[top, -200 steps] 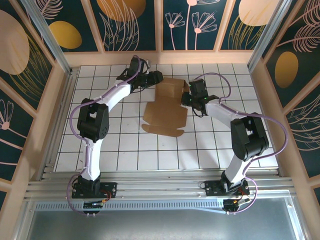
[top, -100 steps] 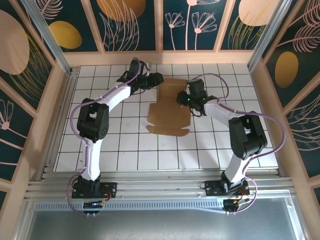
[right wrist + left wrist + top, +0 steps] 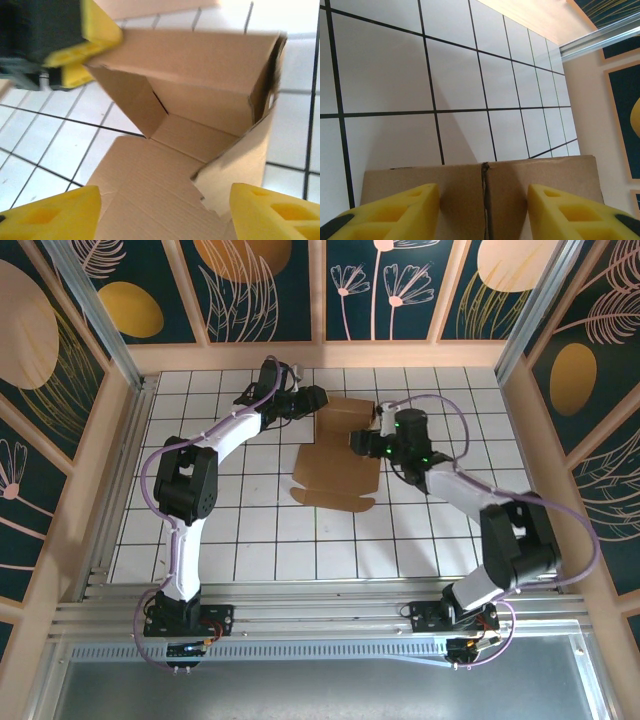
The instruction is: Fold the paper box
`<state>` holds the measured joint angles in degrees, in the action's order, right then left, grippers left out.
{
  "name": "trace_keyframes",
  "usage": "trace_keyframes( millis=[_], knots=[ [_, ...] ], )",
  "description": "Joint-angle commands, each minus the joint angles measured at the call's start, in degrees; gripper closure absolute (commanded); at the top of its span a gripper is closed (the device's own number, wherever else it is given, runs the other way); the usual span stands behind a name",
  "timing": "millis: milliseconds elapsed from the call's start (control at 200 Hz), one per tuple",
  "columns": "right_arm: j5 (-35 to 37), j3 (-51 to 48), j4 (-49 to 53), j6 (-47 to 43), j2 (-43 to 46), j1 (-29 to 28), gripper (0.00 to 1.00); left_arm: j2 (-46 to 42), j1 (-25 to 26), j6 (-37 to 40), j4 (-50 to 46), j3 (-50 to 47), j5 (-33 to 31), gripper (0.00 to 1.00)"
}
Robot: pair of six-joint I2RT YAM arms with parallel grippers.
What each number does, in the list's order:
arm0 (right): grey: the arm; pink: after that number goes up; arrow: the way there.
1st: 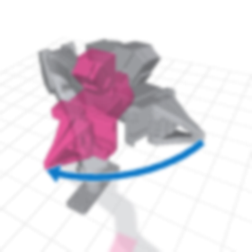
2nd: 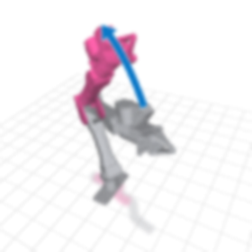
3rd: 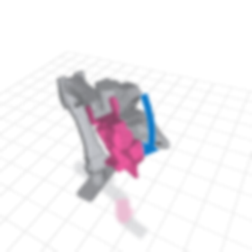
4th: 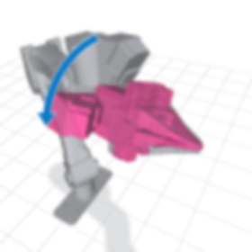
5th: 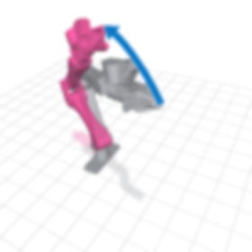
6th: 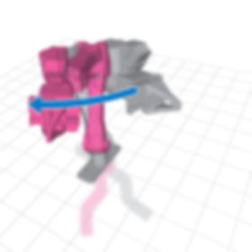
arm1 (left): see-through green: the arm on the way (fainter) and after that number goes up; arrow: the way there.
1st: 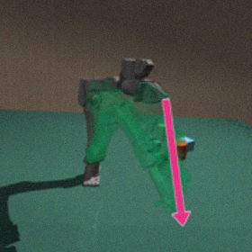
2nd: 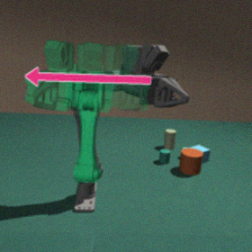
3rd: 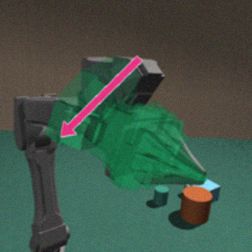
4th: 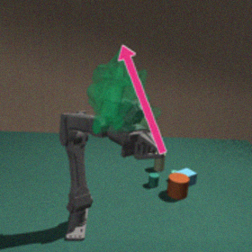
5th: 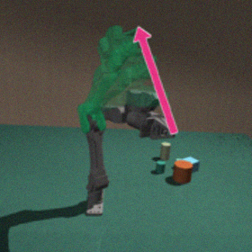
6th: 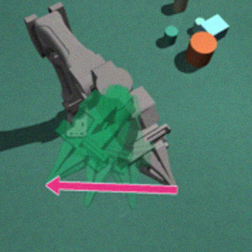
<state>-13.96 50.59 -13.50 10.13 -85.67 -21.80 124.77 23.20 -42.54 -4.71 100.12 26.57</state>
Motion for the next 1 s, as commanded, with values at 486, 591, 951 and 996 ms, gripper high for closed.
trace_keyframes(
  millis=[486, 591, 951, 996],
  knots=[
    [-13.4, -0.5, -7.1, -21.0, -6.8, 14.0, 0.34, 0.3, 0.3, 1.1, -3.8, 1.2, 1.8, 0.51],
    [-9.2, 1.0, -4.5, -30.8, -9.9, 10.4, 0.34, 0.0, 0.3, 1.3, -4.1, 1.1, 1.8, 0.51],
    [-3.0, 3.9, -11.4, -40.6, -16.0, 6.6, 0.34, 1.9, 0.3, 6.4, -11.5, 5.1, -2.4, 0.51],
    [-3.9, 4.5, -11.4, -40.8, -16.6, 6.2, 0.34, 2.1, 0.3, 7.6, -12.9, 5.6, -3.6, 0.52]
  ],
)
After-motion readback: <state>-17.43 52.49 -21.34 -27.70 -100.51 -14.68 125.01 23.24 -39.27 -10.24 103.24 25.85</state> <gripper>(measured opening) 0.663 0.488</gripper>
